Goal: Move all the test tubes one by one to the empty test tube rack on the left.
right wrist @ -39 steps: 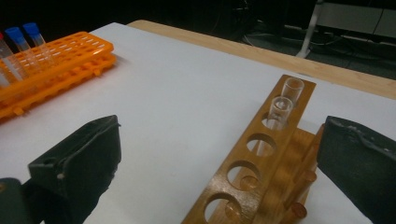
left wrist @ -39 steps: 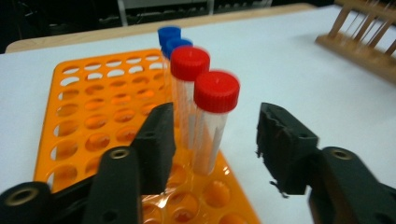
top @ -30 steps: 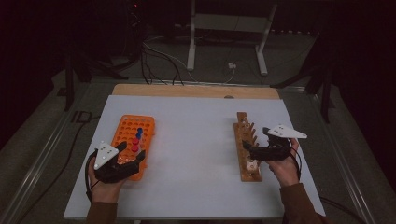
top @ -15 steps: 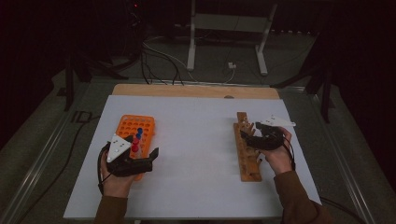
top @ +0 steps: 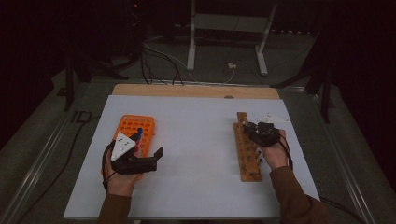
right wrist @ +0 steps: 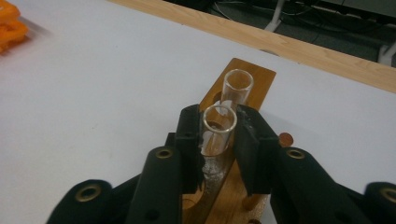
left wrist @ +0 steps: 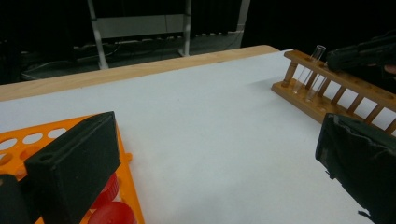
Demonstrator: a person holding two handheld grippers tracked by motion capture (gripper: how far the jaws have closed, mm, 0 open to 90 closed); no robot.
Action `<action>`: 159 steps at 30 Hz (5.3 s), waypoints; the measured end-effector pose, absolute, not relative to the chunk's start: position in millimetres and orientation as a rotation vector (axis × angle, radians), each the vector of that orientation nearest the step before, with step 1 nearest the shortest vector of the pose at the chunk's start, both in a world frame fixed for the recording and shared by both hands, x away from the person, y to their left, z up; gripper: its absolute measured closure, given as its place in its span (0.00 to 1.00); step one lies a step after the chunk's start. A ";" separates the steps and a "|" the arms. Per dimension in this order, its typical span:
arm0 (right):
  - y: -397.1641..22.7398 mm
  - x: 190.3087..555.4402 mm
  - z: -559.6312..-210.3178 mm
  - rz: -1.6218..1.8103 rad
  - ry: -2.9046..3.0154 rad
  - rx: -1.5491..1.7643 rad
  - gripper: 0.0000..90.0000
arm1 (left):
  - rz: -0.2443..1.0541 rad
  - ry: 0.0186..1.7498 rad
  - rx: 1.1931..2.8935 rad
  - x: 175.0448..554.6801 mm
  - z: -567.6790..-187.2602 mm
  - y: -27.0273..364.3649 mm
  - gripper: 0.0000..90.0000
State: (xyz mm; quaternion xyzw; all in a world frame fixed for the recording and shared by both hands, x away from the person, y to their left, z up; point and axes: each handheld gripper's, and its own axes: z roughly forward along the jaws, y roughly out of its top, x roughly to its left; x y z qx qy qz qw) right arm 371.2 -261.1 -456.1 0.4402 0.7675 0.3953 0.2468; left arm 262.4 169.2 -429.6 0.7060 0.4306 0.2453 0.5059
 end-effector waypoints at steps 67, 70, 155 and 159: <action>-188.7 316.7 -401.4 1.275 2.238 0.889 0.85 | 0.562 0.897 1.795 277.2 -438.8 100.1 0.01; -181.4 313.9 -402.9 1.291 2.262 0.877 0.85 | 0.558 0.880 1.806 277.7 -439.6 90.9 0.01; -241.1 301.4 -431.5 1.367 2.090 1.126 0.01 | 0.672 0.966 1.816 235.7 -460.4 197.8 0.84; -241.5 301.0 -431.2 1.368 2.087 1.129 0.00 | 0.697 0.974 1.824 232.4 -462.1 203.6 0.84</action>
